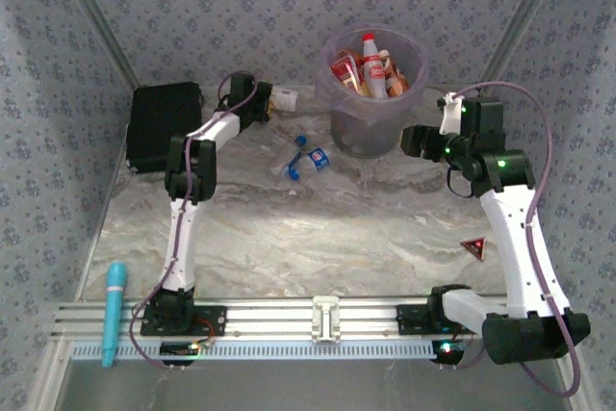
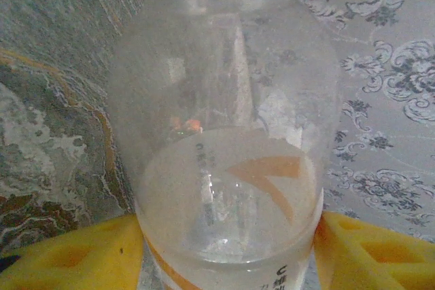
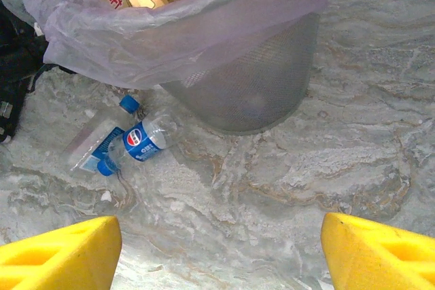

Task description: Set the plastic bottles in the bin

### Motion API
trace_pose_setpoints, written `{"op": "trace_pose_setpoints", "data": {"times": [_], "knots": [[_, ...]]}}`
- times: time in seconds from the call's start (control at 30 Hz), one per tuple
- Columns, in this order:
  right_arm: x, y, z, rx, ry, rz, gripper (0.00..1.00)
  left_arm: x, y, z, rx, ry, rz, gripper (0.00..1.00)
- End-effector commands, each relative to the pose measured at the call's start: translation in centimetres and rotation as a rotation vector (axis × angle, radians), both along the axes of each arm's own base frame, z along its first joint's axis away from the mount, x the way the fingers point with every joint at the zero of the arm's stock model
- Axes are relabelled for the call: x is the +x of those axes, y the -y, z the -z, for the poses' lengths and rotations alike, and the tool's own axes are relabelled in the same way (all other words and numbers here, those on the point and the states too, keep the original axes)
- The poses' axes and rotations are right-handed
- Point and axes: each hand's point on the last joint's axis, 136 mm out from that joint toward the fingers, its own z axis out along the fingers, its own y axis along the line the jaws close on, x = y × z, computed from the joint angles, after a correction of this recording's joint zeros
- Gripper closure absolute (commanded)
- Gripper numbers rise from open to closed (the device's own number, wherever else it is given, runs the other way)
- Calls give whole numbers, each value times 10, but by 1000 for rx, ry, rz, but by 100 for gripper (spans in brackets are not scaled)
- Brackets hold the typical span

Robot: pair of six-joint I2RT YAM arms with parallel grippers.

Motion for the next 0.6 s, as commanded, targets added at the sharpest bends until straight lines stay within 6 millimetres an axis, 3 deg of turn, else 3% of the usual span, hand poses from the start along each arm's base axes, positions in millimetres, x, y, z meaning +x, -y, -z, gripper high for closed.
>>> {"op": "trace_pose_setpoints", "data": {"times": [0.0, 0.17, 0.3, 0.57], "knots": [[-6, 5, -2, -2, -1, 19, 21, -24, -9, 71, 33, -191, -32, 38], [-8, 5, -10, 6, 17, 17, 21, -21, -9, 38, 63, -130, 1, 41], [-11, 1, -23, 21, 49, 1, 21, -27, -13, -14, 123, -42, 40, 41], [-8, -3, -23, 32, 50, -21, 21, -87, -44, -66, 259, 54, 67, 41]]}}
